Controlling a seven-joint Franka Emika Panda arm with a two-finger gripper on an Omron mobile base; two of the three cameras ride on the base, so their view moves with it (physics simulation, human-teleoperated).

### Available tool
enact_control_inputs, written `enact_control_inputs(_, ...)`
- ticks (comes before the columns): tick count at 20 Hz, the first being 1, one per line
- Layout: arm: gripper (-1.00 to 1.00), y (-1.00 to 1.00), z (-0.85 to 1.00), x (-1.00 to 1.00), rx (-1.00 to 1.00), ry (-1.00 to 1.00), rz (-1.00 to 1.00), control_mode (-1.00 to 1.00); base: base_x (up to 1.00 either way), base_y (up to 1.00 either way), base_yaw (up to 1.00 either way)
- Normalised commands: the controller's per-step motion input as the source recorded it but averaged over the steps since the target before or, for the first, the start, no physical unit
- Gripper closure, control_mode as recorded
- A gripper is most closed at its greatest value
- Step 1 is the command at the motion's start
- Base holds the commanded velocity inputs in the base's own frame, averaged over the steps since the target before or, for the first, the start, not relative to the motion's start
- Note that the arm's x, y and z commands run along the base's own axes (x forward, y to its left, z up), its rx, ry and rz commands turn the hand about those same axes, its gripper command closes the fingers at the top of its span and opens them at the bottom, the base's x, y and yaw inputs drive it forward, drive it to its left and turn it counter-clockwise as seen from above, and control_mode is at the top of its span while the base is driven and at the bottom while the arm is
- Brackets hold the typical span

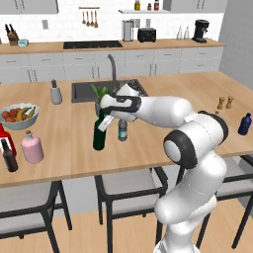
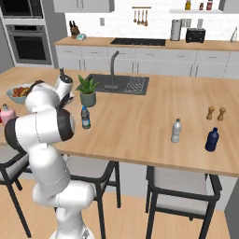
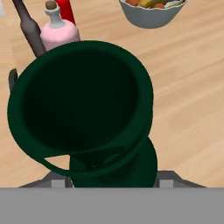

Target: Move the plastic bottles in the middle to the plastics group, and the glass bottles in the middle to the glass group.

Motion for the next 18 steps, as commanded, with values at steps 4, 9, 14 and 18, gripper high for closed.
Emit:
enact_control_inputs(4, 1.0, 0.77, 0.0, 0.26, 0.0, -0.05, 0.17, -1.0, 0.0, 0.0, 0.0)
enact_control_inputs(9, 1.0, 0.9, 0.0, 0.4, 0.0, -0.02, 0.15, -1.0, 0.0, 0.0, 0.0)
enact_control_inputs(14, 1.0, 0.96, 0.0, 0.28, 0.0, -0.06, 0.15, -1.0, 0.0, 0.0, 0.0)
enact_control_inputs(18, 1.0, 0.88, 0.0, 0.23, -0.01, -0.05, 0.12, -1.0, 0.0, 0.0, 0.0)
